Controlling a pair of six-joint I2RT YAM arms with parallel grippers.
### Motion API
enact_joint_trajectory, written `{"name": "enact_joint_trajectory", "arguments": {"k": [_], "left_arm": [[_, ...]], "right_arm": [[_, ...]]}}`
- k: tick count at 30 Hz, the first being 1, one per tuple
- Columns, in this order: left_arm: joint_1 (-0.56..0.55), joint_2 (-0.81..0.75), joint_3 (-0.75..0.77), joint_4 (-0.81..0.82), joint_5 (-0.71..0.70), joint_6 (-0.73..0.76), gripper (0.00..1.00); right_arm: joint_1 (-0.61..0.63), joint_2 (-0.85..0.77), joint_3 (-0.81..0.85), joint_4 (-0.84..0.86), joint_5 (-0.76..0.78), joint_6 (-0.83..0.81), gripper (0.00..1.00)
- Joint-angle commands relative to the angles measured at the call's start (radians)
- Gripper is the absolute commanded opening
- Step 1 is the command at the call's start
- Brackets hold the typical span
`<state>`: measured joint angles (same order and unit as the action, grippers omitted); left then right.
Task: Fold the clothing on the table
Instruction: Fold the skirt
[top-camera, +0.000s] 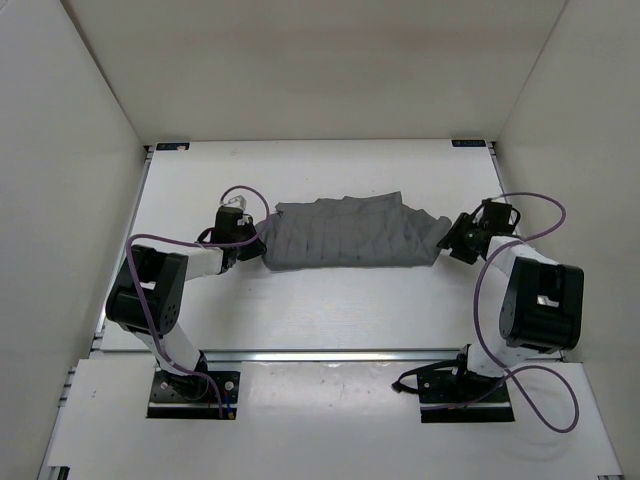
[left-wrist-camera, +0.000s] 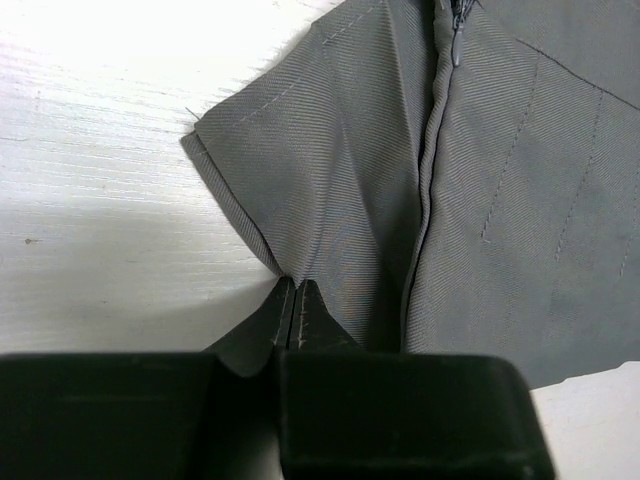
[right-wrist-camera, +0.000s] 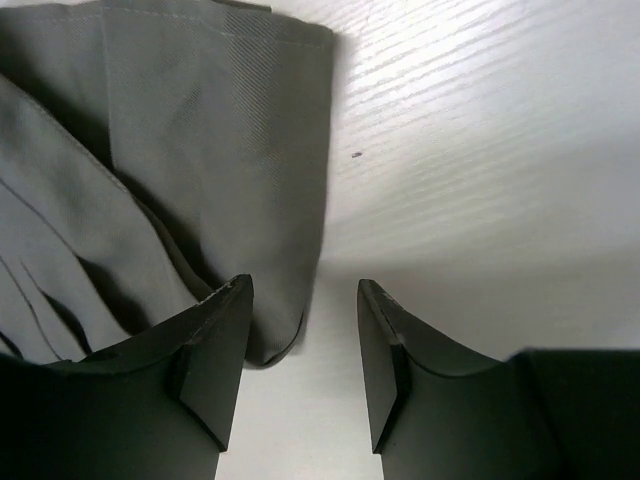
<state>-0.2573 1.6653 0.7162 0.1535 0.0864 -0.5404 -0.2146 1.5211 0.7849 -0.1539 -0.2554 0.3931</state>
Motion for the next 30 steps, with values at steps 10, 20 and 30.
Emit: {"name": "enact_joint_trajectory", "arguments": {"k": [10,20,30], "left_arm": [[0.0,-0.006,0.009,-0.006,0.045,0.0,0.0],[-0.01,-0.013,0.002,-0.009,0.052,0.002,0.0],[-0.108,-0.136,-0.061,-0.025,0.035,-0.023,0.0]], "right_arm": [[0.035,0.139,0.053,0.063,-0.033,0.026,0.42],[0.024,0.159,0.103,0.047,-0.062,0.018,0.0],[0.0,-0.03,0.086,-0.045,-0.058,-0.023,0.0]]}}
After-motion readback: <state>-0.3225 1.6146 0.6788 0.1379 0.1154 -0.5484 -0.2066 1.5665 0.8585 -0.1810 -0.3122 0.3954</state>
